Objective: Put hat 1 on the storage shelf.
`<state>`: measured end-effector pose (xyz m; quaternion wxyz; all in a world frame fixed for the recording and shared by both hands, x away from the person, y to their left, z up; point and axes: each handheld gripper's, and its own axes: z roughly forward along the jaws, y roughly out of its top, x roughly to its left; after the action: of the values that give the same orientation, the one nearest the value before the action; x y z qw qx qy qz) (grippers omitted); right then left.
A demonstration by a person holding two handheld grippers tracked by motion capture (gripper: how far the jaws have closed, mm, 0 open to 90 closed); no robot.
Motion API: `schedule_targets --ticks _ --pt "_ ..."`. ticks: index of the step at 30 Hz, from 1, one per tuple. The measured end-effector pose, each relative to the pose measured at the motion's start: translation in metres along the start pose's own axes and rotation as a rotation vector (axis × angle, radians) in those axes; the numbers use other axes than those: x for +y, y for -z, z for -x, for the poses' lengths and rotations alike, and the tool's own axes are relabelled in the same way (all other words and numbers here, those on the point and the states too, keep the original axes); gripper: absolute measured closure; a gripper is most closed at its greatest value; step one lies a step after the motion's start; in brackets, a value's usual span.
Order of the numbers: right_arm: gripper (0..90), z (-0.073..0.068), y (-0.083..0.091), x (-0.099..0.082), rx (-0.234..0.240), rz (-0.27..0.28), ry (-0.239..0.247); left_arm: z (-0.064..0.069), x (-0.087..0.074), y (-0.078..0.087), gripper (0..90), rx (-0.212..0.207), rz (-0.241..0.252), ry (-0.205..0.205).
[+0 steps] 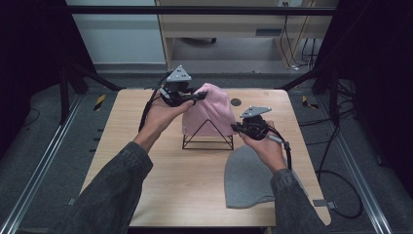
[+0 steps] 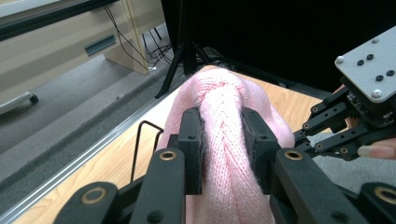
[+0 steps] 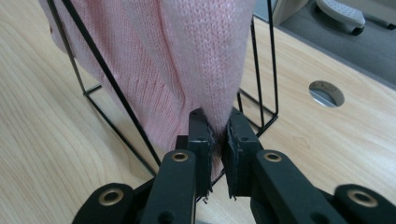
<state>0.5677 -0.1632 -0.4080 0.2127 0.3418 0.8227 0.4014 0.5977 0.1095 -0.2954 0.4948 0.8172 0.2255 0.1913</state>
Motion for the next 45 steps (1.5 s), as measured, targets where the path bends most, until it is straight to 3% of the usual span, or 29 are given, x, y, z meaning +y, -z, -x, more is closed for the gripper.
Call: schedule_targets --ticks 22,28,32,40,45 --pt "79.7 -0.005 -0.017 -0.023 0.020 -0.087 -0.010 0.014 -0.027 -0.005 71.7 -0.033 -0.036 -0.020" --pt "60.8 -0.005 -0.013 -0.028 0.004 -0.115 -0.015 0.017 -0.033 -0.007 71.5 -0.041 -0.043 -0.012" --pt "49.7 -0.002 -0.001 -0.035 -0.037 -0.108 -0.017 0.019 -0.036 -0.009 71.2 -0.042 -0.054 -0.006" --pt "44.8 0.015 0.021 -0.049 -0.095 -0.122 -0.060 0.023 -0.041 -0.011 68.4 -0.039 -0.066 -0.001" --pt "39.4 0.022 0.029 -0.060 -0.103 -0.165 -0.089 0.025 -0.043 -0.005 52.6 -0.049 -0.051 0.034"
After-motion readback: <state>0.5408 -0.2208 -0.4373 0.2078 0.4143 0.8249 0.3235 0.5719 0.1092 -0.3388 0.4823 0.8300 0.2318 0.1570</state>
